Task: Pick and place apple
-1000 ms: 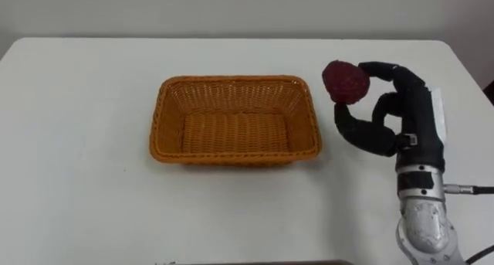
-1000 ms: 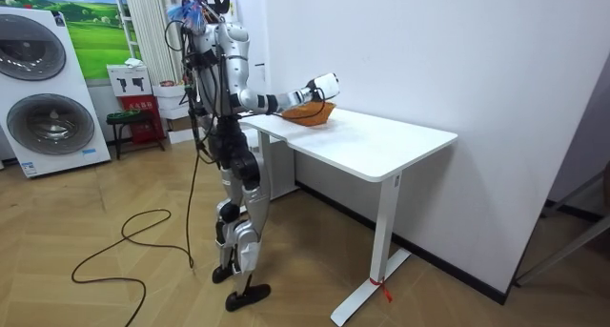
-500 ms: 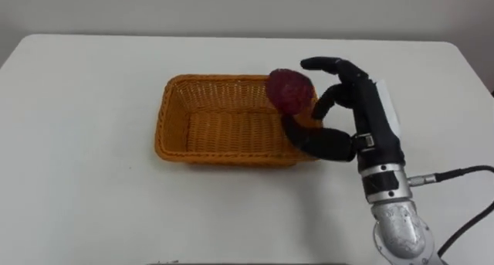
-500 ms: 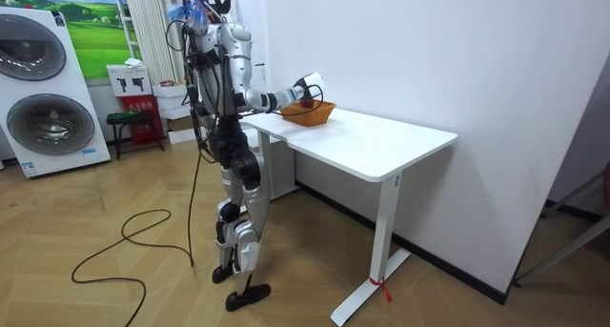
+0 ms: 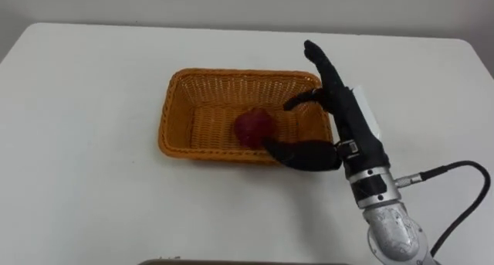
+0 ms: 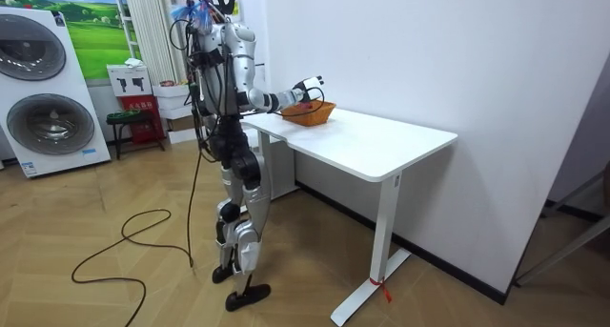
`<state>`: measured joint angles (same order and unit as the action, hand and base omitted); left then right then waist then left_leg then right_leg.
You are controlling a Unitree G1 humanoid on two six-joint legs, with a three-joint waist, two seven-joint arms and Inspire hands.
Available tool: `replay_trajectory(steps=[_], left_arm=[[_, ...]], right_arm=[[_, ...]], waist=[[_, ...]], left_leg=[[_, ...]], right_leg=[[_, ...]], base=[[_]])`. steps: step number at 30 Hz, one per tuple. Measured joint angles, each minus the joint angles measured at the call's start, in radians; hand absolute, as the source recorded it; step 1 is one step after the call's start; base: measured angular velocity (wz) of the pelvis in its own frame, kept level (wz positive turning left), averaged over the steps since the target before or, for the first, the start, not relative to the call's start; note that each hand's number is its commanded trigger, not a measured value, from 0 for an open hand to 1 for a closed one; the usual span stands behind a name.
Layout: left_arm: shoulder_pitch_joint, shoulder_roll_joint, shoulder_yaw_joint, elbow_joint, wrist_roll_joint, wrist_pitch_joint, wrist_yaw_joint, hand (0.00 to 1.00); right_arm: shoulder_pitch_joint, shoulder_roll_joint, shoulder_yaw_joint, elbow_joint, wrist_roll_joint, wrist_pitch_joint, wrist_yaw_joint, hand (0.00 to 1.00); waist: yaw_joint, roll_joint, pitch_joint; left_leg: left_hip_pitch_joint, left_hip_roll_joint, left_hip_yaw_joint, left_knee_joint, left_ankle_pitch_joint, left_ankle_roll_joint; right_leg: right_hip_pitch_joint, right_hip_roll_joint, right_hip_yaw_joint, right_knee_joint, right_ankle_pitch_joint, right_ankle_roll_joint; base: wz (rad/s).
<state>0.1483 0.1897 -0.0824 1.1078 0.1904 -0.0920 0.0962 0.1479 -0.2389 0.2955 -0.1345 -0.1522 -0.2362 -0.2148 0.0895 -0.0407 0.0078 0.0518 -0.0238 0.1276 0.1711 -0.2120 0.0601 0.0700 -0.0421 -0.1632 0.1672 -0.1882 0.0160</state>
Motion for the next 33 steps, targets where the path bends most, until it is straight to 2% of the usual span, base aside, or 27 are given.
replay_trajectory(steps=[7,10,13,15,17,19,22,25,27,30,33], left_arm=[[0.02,0.0,0.005,-0.011,0.001,0.001,0.0,0.0],[0.038,0.001,0.021,-0.018,0.005,0.003,0.001,0.0],[0.059,0.008,0.058,-0.019,0.017,0.012,0.003,0.0],[0.075,0.012,0.077,-0.021,0.017,0.02,0.01,0.0],[0.094,0.012,0.089,-0.021,0.018,0.02,0.012,0.0],[0.113,0.013,0.113,-0.026,0.018,0.021,0.016,0.0],[0.14,0.017,0.151,-0.028,0.017,0.022,0.033,0.0],[0.15,0.019,0.158,-0.038,0.017,0.028,0.05,0.0],[0.158,0.019,0.162,-0.051,0.017,0.041,0.05,0.0],[0.164,0.014,0.198,-0.069,0.02,0.048,0.048,0.0],[0.174,0.014,0.221,-0.122,0.021,0.048,0.048,0.0]], right_arm=[[-0.001,-0.001,-0.044,0.005,-0.016,0.012,-0.014,0.0],[-0.001,-0.003,-0.106,0.007,-0.005,0.015,-0.043,0.0],[-0.002,-0.006,-0.186,0.023,0.067,0.014,-0.11,0.0],[-0.009,-0.011,-0.253,0.093,0.131,0.004,-0.173,0.0],[-0.003,-0.016,-0.315,0.138,0.192,0.007,-0.223,0.0],[-0.001,-0.017,-0.37,0.174,0.266,0.006,-0.279,0.0],[-0.013,-0.024,-0.472,0.314,0.37,0.003,-0.374,0.0],[-0.013,-0.026,-0.546,0.445,0.509,0.004,-0.478,0.0],[-0.012,-0.027,-0.622,0.544,0.649,0.005,-0.539,0.0],[-0.003,-0.027,-0.709,0.649,0.74,0.005,-0.608,0.0],[0.029,-0.027,-0.749,0.759,0.774,0.006,-0.659,0.0]], waist=[[-0.008,-0.002,-0.0014],[-0.028,-0.008,-0.0055],[-0.033,-0.012,-0.008],[-0.062,-0.015,-0.009],[-0.068,-0.014,-0.007],[-0.087,-0.013,-0.0083],[-0.117,-0.013,-0.0083],[-0.134,-0.008,-0.0086],[-0.154,0.002,-0.0142],[-0.173,0.011,-0.0177],[-0.187,0.017,-0.0172]], left_leg=[[0.013,0.0,0.001,-0.003,0.0,0.0],[0.021,-0.002,0.0,-0.003,0.0,0.0],[0.022,-0.002,-0.001,-0.003,0.0,0.0],[0.024,-0.002,-0.003,-0.003,0.0,0.0],[0.023,-0.003,-0.003,-0.006,0.0,0.0],[0.024,-0.003,-0.003,-0.006,0.0,0.0],[0.025,-0.003,-0.003,-0.003,0.0,0.0],[0.024,-0.003,-0.006,-0.002,0.0,0.0],[0.023,-0.005,-0.019,-0.001,0.0,0.0],[0.03,-0.004,-0.021,-0.002,0.0,0.0],[0.028,-0.004,-0.023,-0.005,0.0,0.0]], right_leg=[[0.015,0.0,-0.004,-0.002,0.0,0.0],[0.028,-0.001,-0.003,-0.007,0.0,0.0],[0.036,-0.001,-0.001,-0.016,0.001,0.001],[0.036,-0.001,-0.003,-0.016,0.001,0.002],[0.036,0.0,-0.004,-0.015,0.002,0.003],[0.037,-0.001,-0.006,-0.013,0.002,0.003],[0.043,-0.001,-0.007,-0.014,0.002,0.003],[0.042,-0.001,-0.008,-0.014,0.002,0.003],[0.045,-0.002,-0.016,-0.014,0.002,0.003],[0.051,-0.001,-0.016,-0.015,0.002,0.003],[0.051,0.0,-0.016,-0.015,0.001,0.003]], base=[[0.01],[0.05],[0.0],[0.02],[-0.02],[0.0],[0.06],[0.0],[0.11],[0.03],[0.0]])
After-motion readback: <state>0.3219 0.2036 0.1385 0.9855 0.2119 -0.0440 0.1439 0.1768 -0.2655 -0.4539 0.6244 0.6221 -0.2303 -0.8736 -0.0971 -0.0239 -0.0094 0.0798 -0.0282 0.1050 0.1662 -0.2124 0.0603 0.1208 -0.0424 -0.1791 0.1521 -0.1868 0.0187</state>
